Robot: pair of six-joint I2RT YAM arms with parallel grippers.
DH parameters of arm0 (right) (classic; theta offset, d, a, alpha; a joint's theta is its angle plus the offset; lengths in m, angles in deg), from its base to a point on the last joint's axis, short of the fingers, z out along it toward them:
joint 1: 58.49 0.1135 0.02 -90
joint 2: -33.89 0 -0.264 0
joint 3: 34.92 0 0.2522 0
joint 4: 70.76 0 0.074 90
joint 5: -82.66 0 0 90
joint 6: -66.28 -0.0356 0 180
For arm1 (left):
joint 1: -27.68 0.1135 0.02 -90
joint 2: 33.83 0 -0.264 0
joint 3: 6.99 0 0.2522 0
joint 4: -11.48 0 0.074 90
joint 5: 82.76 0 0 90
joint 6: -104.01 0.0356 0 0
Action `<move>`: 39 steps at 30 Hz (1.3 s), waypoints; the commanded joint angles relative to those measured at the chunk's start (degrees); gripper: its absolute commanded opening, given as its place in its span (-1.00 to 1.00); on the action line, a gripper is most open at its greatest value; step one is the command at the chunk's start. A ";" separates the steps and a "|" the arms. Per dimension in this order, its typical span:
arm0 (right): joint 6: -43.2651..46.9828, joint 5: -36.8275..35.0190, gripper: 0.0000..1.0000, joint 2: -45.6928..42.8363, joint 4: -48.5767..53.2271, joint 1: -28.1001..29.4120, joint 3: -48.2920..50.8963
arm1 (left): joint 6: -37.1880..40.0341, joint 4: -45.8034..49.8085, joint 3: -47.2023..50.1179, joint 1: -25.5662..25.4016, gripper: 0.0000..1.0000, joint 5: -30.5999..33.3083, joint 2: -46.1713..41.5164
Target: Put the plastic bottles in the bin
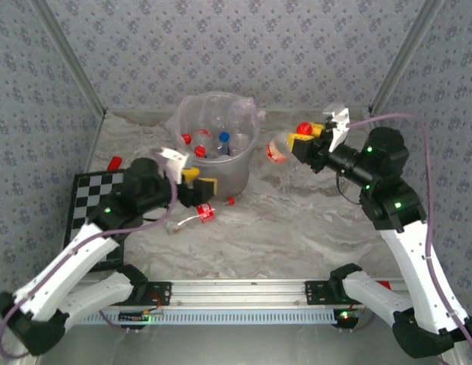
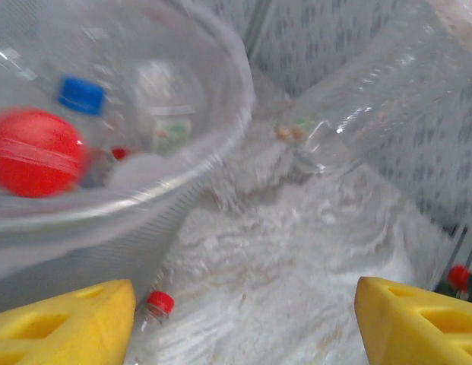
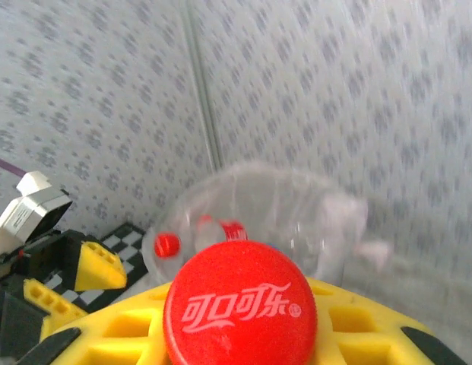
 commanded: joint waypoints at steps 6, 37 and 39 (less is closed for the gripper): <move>21.42 11.13 -0.83 10.54 -16.21 6.39 -8.99 | -8.42 3.85 -6.12 9.88 0.52 -2.77 0.60; 59.13 7.12 0.77 35.92 12.32 14.19 -23.04 | -21.09 -2.92 -2.94 20.78 0.41 -3.85 13.52; 57.03 7.86 0.78 34.18 11.54 14.16 -23.38 | -20.99 -2.91 -2.85 20.79 0.40 -3.75 13.43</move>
